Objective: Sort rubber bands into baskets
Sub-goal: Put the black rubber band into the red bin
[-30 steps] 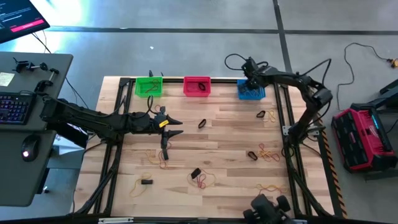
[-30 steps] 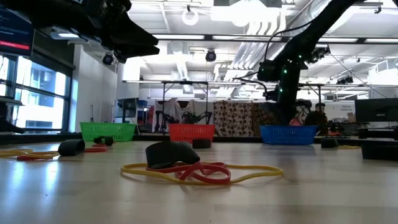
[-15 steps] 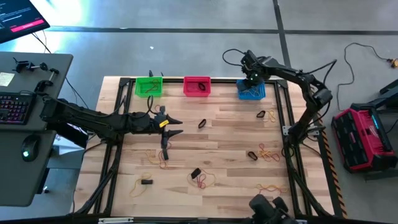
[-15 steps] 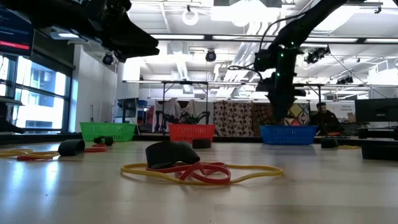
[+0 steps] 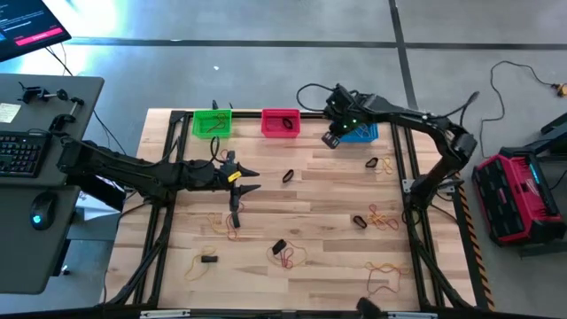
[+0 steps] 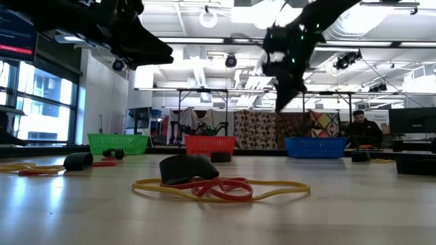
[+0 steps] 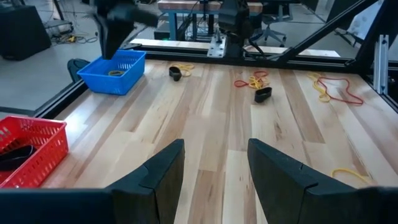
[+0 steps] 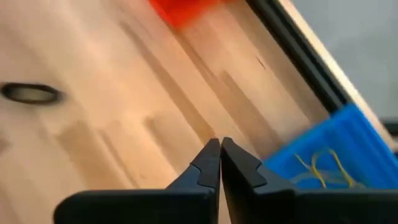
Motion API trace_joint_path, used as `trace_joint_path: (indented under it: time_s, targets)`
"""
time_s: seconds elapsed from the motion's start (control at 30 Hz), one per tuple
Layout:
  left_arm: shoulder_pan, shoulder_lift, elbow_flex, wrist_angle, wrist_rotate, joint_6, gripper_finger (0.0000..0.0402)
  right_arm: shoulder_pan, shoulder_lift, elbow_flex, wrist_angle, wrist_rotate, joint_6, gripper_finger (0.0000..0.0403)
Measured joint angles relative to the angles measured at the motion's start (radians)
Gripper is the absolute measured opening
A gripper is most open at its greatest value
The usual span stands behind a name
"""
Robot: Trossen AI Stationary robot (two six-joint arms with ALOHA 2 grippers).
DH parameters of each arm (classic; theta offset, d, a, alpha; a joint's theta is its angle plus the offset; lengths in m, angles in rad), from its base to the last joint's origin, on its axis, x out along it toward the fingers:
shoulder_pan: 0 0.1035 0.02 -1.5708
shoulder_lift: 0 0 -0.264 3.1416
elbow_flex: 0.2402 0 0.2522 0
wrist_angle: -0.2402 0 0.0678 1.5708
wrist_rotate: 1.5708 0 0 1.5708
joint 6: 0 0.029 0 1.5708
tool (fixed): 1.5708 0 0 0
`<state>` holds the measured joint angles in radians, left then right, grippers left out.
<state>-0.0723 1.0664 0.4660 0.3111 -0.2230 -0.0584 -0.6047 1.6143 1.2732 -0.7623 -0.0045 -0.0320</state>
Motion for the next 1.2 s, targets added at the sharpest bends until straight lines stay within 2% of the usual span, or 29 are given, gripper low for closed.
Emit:
trace_joint_path:
  time_s: [0.13, 0.27, 0.43, 0.6, 0.8, 0.97, 1.2]
  targets:
    - [0.0, 0.0, 0.0, -0.01, 0.027, -0.007, 0.0171, 0.086, -0.047, 0.0, 0.061, -0.005, -0.012, 0.0001]
    - [-0.001, 0.0, 0.0, -0.051, 0.084, -0.016, 0.017, 0.181, -0.072, -0.062, 0.206, -0.007, -0.013, 0.0001]
    - [-0.024, 0.0, 0.0, -0.106, 0.108, -0.017, 0.017, 0.286, -0.09, -0.232, 0.46, -0.007, 0.038, 0.0]
    - [-0.072, 0.0, 0.0, -0.147, 0.109, -0.017, 0.017, 0.399, -0.091, -0.436, 0.799, 0.014, 0.112, 0.0]
    - [-0.144, 0.0, 0.0, -0.208, 0.109, -0.061, 0.017, 0.55, -0.091, -0.618, 1.159, 0.095, 0.147, 0.0]
    - [-0.208, 0.0, 0.046, -0.347, 0.109, -0.097, 0.0169, 0.643, -0.092, -0.667, 1.239, 0.081, 0.137, 0.0]
    - [-0.317, -0.001, 0.128, -0.575, 0.131, -0.227, 0.016, 0.702, -0.092, -0.666, 1.249, 0.023, 0.137, 0.0]
